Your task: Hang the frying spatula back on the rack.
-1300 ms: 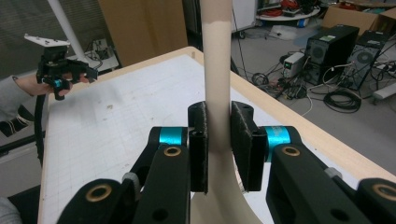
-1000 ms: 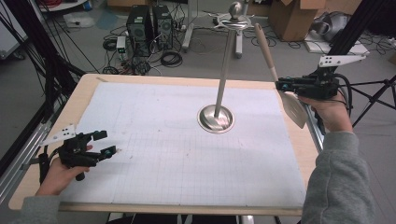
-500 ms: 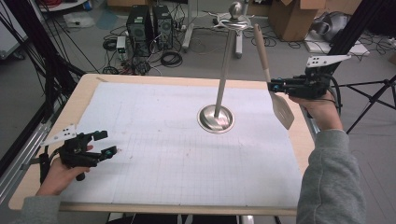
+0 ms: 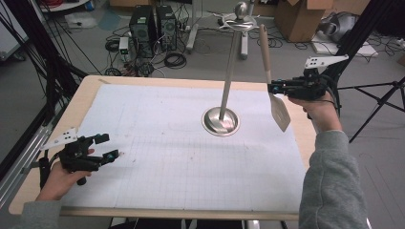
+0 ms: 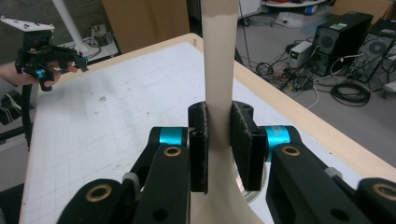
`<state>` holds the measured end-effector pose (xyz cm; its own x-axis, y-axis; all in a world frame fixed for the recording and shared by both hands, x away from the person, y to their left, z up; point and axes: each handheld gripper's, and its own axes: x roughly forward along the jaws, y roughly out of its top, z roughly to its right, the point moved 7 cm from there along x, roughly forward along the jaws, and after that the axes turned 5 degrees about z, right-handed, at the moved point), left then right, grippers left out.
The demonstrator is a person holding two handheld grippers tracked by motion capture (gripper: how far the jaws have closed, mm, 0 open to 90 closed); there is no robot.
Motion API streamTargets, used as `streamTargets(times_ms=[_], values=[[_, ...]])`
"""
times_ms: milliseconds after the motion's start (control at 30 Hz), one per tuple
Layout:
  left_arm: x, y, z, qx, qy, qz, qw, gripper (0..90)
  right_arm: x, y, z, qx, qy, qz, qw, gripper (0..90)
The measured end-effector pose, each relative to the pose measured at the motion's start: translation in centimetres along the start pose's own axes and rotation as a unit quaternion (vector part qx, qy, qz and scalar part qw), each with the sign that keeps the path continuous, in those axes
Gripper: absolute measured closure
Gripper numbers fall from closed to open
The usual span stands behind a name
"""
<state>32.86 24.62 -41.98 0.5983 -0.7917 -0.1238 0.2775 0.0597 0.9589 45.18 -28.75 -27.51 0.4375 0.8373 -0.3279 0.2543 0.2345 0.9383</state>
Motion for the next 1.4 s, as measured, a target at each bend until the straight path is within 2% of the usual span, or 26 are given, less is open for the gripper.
streamTargets(times_ms=[267,867,1400], values=[[-0.1,-0.1,0.0,-0.001,0.002,-0.001,1.0000,9.6,1.2,-0.1,0.1,-0.002,0.001,-0.002,1.0000,77.5],[-0.3,0.0,0.0,-0.001,0.001,-0.001,1.0000,9.6,3.9,0.1,0.1,-0.009,-0.018,-0.008,0.9998,77.5],[-0.5,0.0,-0.1,-0.001,0.003,0.001,1.0000,9.6,6.6,0.4,0.2,-0.011,-0.027,0.010,0.9995,77.4]])
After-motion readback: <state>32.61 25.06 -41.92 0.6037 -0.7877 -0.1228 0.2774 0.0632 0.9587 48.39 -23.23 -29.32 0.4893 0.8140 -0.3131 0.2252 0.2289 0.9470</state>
